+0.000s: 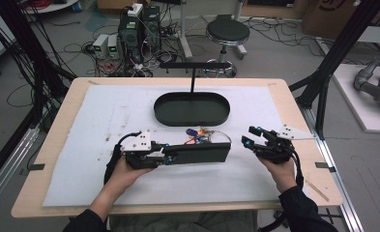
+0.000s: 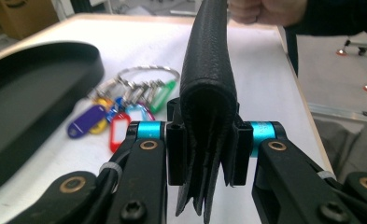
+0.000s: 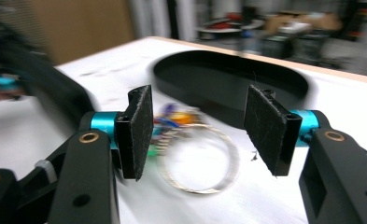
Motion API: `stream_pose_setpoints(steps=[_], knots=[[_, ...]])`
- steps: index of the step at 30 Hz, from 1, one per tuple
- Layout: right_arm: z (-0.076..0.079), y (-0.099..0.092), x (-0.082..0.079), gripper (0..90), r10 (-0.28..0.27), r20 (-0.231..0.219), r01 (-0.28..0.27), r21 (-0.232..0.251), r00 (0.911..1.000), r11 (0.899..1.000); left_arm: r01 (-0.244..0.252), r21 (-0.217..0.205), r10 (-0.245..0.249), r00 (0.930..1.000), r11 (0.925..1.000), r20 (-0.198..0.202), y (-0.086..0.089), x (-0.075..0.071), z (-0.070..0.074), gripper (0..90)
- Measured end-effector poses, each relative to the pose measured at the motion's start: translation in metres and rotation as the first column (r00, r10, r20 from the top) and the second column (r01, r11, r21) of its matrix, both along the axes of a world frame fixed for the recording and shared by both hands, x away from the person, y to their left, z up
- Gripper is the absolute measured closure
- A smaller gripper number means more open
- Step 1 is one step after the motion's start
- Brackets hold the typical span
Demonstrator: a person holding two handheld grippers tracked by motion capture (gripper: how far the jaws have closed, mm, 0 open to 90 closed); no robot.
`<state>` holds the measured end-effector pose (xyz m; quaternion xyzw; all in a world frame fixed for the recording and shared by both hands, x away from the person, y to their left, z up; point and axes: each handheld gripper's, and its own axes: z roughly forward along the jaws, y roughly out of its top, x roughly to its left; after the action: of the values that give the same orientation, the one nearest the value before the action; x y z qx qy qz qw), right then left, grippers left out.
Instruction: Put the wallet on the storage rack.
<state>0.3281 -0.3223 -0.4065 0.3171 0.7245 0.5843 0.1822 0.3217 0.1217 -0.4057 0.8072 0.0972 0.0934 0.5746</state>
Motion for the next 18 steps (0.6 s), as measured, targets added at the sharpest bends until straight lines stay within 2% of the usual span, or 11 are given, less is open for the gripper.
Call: stream_pose_setpoints(steps=[4, 5, 7, 8, 10, 12, 18], knots=[[-0.001, -0.008, 0.001, 43.0, -0.092, -0.008, 0.092, -0.002, 0.9958, 0.996, -0.039, -0.016, 0.039, 0.9990, 0.9991, 0.021, 0.005, 0.005, 0.010, 74.5], [-0.002, -0.009, 0.001, 43.0, -0.104, -0.015, 0.104, 0.001, 0.9944, 0.995, -0.039, -0.016, 0.039, 0.9990, 0.9991, 0.021, 0.005, 0.005, 0.010, 74.5], [-0.002, -0.011, 0.002, 43.0, -0.126, -0.019, 0.126, 0.000, 0.9918, 0.992, -0.074, -0.022, 0.074, 0.9969, 0.9970, 0.024, 0.008, 0.010, 0.017, 74.4], [-0.002, -0.011, 0.002, 43.0, -0.126, -0.019, 0.126, 0.000, 0.9918, 0.992, -0.074, -0.022, 0.074, 0.9969, 0.9970, 0.024, 0.008, 0.010, 0.017, 74.4], [-0.002, -0.012, 0.002, 42.9, -0.144, -0.021, 0.144, -0.002, 0.9894, 0.990, -0.114, -0.008, 0.114, 0.9933, 0.9934, 0.014, 0.010, 0.016, 0.023, 74.5], [-0.002, -0.013, 0.003, 42.9, -0.152, -0.017, 0.152, -0.006, 0.9882, 0.988, -0.130, -0.007, 0.130, 0.9915, 0.9915, 0.008, 0.010, 0.018, 0.024, 74.5], [-0.003, -0.013, 0.004, 42.9, -0.163, -0.017, 0.163, -0.012, 0.9864, 0.987, -0.184, -0.017, 0.185, 0.9820, 0.9827, 0.038, 0.010, 0.034, 0.033, 74.5]])
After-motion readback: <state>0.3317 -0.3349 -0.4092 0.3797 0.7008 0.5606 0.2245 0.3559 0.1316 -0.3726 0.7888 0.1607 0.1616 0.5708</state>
